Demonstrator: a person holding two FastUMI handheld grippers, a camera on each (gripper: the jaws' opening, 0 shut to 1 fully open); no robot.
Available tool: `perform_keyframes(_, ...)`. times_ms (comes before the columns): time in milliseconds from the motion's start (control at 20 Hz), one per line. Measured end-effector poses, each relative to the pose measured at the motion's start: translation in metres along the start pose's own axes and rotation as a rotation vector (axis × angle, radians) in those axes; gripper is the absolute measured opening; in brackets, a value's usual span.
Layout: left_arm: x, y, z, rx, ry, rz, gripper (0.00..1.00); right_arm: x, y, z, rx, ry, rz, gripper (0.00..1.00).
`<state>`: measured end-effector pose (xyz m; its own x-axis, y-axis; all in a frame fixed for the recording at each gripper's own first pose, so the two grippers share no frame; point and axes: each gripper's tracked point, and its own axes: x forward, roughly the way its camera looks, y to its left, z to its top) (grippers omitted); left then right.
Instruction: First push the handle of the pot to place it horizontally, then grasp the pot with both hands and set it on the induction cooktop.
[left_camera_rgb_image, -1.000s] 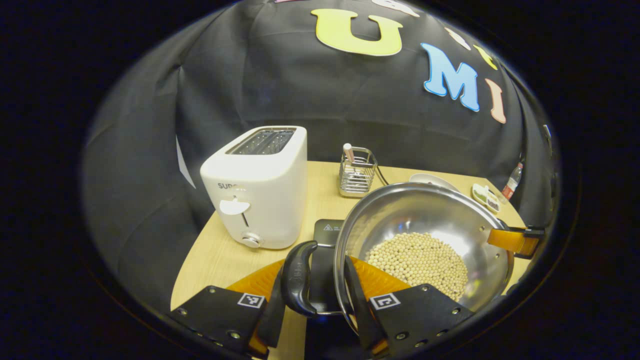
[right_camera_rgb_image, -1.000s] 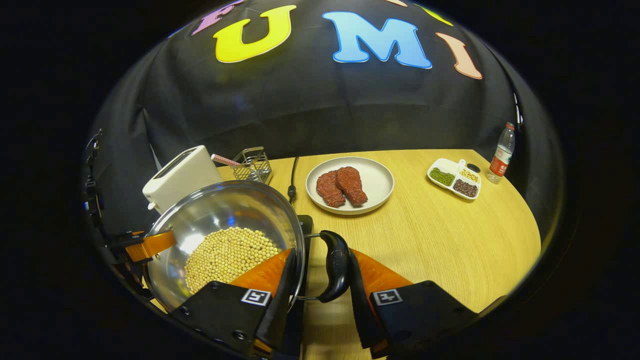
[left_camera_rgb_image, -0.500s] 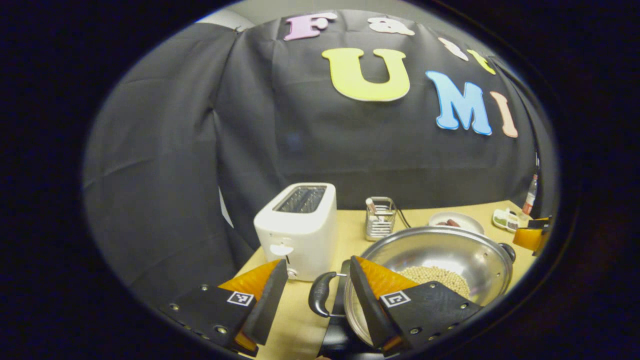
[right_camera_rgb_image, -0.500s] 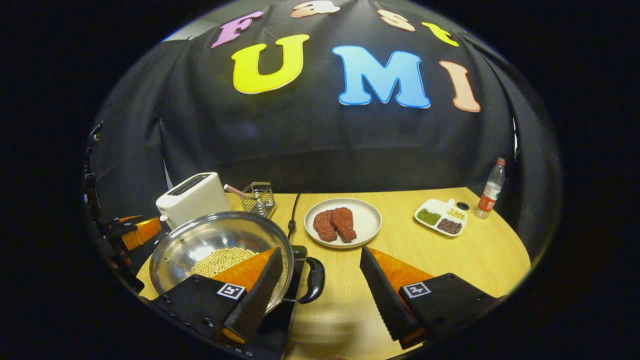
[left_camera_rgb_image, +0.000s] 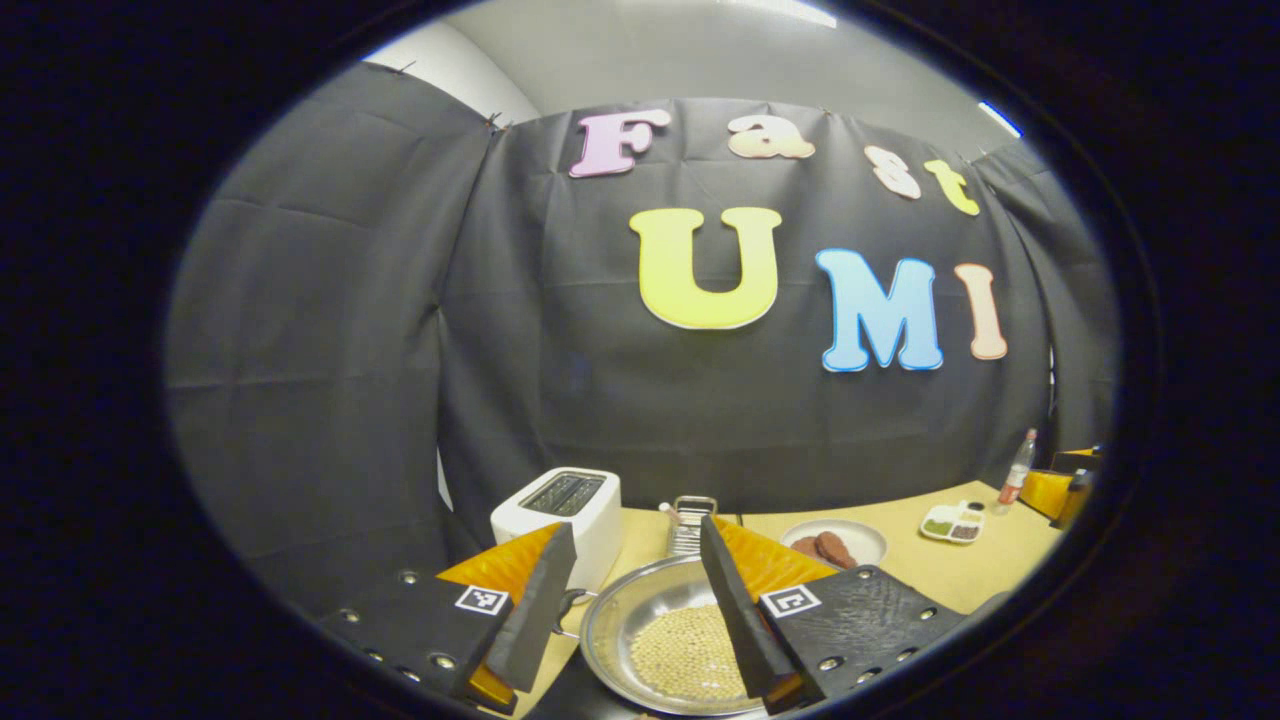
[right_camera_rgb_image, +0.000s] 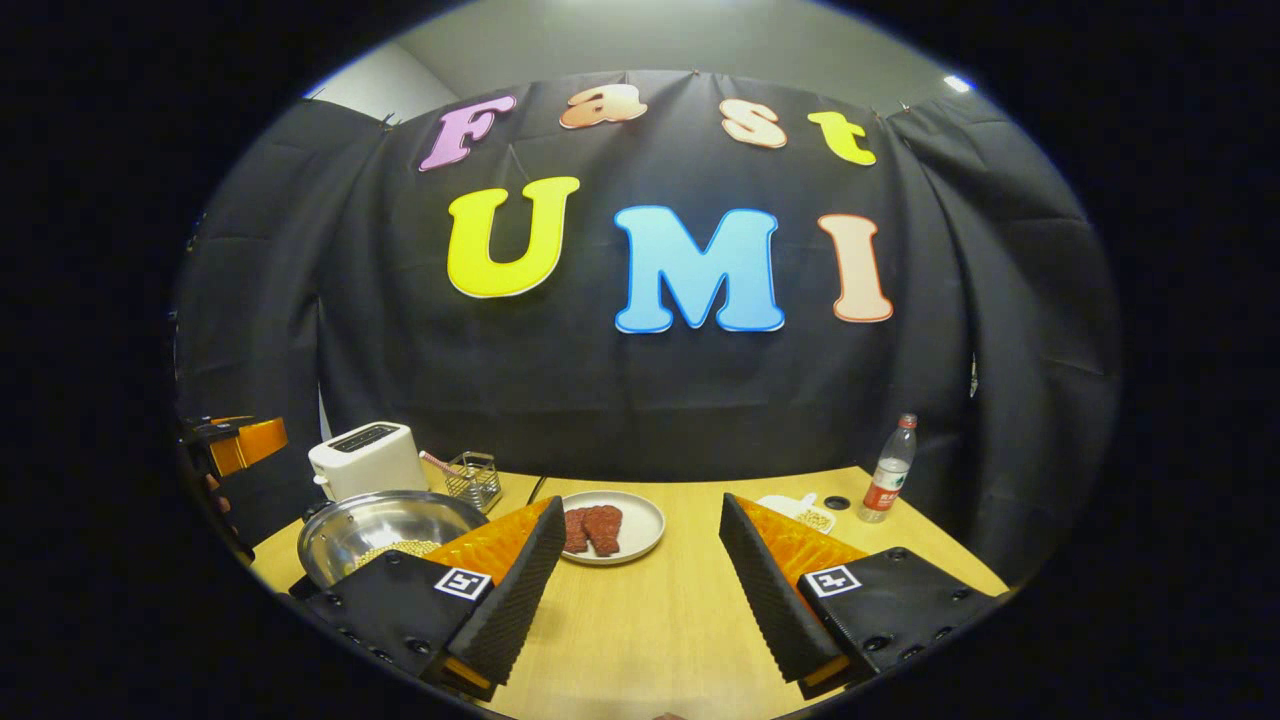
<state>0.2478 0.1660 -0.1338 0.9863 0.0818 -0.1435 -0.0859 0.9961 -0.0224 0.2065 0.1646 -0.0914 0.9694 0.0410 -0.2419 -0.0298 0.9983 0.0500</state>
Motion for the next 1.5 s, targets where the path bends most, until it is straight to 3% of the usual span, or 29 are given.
perform_keyframes(50, -0.011, -0.013, 0.006, -0.003, -0.003, -0.008, 0.72, -0.008, -0.010, 0.002, 0.004, -0.008, -0.006, 0.98)
perform_keyframes(600, -0.119, -0.125, 0.074, 0.003, -0.103, -0.085, 0.76, -0.109, -0.106, 0.050, 0.008, -0.129, -0.042, 0.98)
perform_keyframes(750, -0.158, -0.143, 0.083, 0.007, -0.115, -0.081, 0.72, -0.145, -0.124, 0.058, 0.002, -0.155, -0.042, 0.98)
perform_keyframes(1150, -0.265, -0.177, 0.111, 0.042, -0.157, -0.079, 0.76, -0.231, -0.158, 0.062, 0.007, -0.188, -0.004, 0.98)
perform_keyframes(1500, -0.316, -0.180, 0.129, 0.064, -0.180, -0.080, 0.72, -0.275, -0.165, 0.056, 0.021, -0.152, -0.002, 0.98)
